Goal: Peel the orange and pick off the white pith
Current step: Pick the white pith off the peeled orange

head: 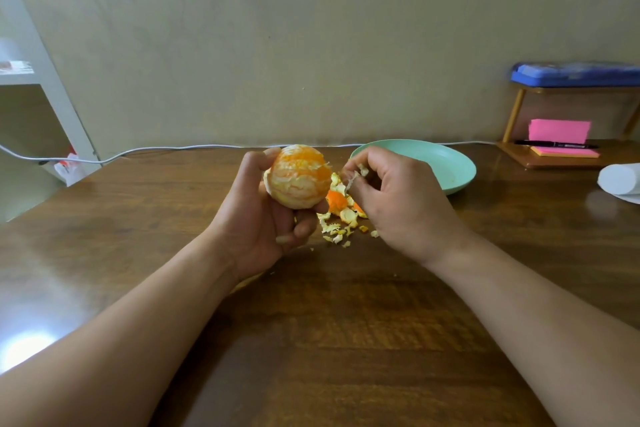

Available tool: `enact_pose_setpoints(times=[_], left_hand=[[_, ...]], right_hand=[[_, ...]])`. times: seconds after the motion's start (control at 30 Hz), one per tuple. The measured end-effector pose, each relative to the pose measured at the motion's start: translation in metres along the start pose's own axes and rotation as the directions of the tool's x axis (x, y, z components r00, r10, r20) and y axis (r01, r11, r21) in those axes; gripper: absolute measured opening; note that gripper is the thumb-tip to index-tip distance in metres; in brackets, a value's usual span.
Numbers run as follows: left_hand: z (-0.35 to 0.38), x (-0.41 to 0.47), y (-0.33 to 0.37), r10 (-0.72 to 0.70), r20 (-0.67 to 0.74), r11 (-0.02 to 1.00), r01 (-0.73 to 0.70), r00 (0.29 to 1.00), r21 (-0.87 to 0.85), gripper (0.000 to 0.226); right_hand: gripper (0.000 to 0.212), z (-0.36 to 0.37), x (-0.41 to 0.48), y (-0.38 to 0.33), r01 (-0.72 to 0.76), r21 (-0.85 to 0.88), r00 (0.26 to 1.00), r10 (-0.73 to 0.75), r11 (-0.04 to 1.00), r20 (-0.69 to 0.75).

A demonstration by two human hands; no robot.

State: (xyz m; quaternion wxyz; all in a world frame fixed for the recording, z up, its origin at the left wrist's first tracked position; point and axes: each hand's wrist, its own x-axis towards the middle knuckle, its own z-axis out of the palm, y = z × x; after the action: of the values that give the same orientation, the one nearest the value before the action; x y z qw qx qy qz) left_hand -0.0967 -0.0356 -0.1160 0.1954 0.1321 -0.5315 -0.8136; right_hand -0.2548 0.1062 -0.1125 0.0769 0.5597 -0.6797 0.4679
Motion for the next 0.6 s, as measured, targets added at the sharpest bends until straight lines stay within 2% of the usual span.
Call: enact_pose_setpoints(times=[0.1,0.3,0.6], left_hand=[[-0.001,0.0,0.001,0.01,0.0,1.0,-0.01,1.0,0.008,0.061],[-0.001,0.001,0.0,0.02,-0.013,0.995,-0.019,1.0,0.099,0.059],[0.002,-0.001,0.001,0.009,-0.06,0.974,0.005,0.998,0.227,0.057]], right_hand=[[0.004,0.001,0.0,-0.001,-0.005,-0.024,1.0,0.005,1.0,0.031],[0.007,-0.004,-0.001,-0.011,0.009,0.073,1.0,-0.011,0.997,0.02],[0.008,-0.007,0.001,-0.006,0.034,-0.002,0.998,-0.034,0.999,0.062]])
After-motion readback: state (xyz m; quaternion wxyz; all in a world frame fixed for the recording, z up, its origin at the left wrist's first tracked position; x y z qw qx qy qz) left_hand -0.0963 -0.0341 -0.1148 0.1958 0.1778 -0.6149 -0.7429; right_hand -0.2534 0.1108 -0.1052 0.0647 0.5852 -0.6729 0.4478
